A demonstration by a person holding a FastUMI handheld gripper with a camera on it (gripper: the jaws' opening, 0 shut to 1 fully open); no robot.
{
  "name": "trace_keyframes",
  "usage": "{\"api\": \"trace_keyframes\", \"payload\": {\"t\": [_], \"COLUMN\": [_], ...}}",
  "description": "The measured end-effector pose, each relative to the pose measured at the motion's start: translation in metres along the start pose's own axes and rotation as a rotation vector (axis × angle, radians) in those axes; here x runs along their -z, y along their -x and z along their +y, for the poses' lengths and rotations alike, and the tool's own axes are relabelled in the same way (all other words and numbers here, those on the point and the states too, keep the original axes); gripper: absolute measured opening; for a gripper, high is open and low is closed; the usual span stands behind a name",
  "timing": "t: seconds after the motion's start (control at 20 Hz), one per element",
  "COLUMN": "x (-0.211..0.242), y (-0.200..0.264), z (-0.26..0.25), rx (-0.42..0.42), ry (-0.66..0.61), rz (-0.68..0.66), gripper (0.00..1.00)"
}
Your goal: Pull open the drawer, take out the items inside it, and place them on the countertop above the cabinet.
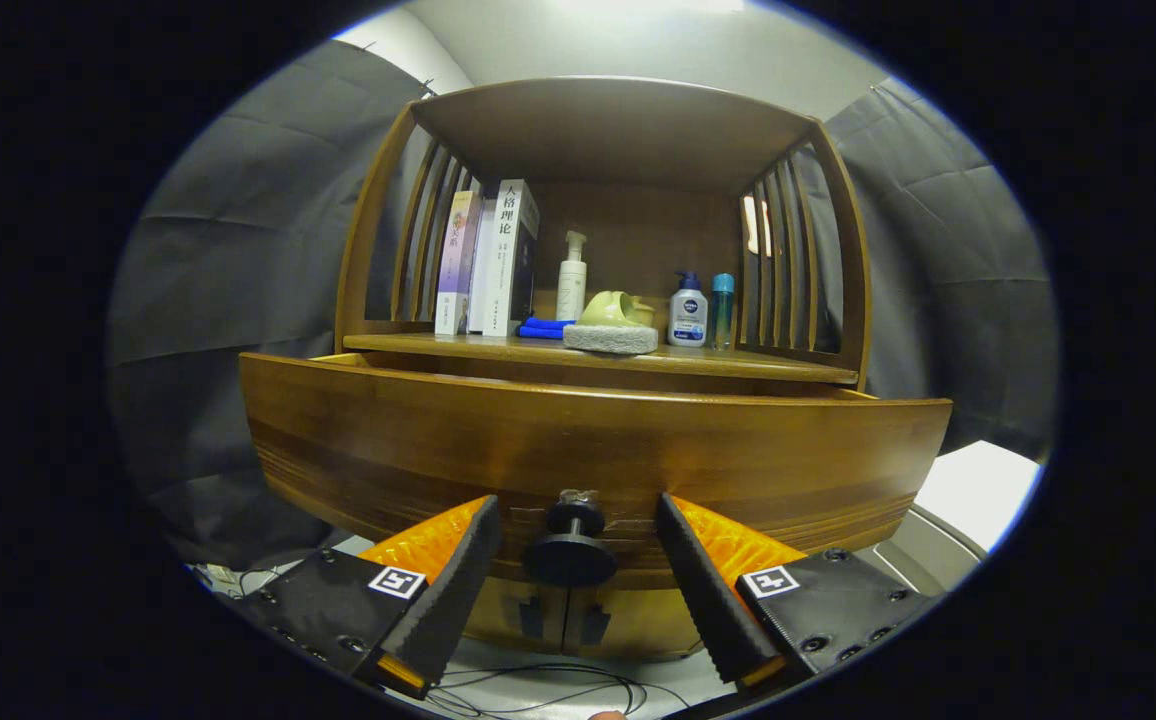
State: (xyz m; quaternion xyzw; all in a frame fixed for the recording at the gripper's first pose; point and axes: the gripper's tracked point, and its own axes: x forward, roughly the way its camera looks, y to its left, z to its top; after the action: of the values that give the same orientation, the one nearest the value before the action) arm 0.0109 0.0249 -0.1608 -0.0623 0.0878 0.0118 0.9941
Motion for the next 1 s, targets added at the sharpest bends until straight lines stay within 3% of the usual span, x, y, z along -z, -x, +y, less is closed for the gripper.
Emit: {"api": "trace_keyframes", "payload": {"t": [1.0], "x": [-0.009], "y": [-0.066], "z": [-0.003], "rx": [0.034], "ry": [0.007], "rz": [0.042], "gripper": [1.0]}}
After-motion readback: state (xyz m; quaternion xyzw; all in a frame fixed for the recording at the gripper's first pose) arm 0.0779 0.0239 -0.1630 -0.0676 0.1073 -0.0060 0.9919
